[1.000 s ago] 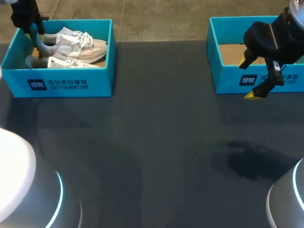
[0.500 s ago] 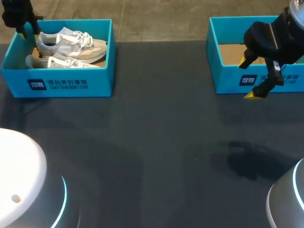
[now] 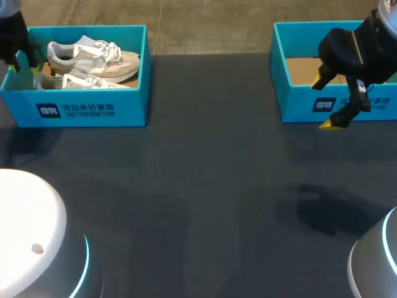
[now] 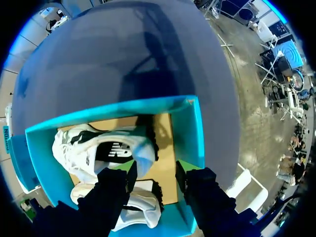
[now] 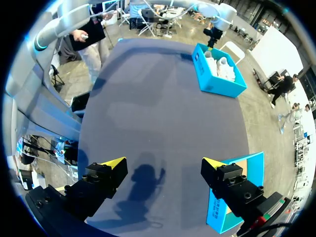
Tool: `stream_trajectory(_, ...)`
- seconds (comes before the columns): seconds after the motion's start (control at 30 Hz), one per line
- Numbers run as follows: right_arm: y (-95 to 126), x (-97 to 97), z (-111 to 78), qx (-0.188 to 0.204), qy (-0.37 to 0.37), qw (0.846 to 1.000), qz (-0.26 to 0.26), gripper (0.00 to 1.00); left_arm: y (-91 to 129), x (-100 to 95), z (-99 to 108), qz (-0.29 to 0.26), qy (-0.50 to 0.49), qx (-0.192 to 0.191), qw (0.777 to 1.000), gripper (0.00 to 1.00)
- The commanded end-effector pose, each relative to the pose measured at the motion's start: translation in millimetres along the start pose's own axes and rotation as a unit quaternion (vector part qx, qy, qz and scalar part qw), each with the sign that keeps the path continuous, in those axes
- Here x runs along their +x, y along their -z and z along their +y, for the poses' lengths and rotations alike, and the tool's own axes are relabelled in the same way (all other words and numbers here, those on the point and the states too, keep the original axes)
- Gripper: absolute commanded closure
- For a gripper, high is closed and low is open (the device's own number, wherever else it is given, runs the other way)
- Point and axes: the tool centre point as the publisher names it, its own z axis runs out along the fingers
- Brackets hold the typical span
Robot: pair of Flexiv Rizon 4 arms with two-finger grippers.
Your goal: Take the shoe out of the shoebox, open the shoe tongue, remove and reinsert the insole, then place the shoe into the shoebox
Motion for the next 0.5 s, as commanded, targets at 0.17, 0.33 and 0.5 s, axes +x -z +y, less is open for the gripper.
stream_trajectory(0.17, -0.7, -2.4, 1.5, 0.002, -0.001, 1.0, 0.002, 0.0, -1.6, -4.5, -13.9, -0.01, -0.003, -0.058, 0.998, 0.35)
stream_trajectory(0.33, -0.7, -2.4, 1.5, 0.002, -0.001, 1.0, 0.002, 0.0, -3.6, -8.8, -12.0, -0.021, 0.0, -0.05, 0.999, 0.31)
stream_trajectory(0.5, -0.7, -2.4, 1.5, 0.002, -0.001, 1.0, 0.002, 0.0, -6.1, -13.7, -6.0, -0.023, 0.009, -0.047, 0.999, 0.33)
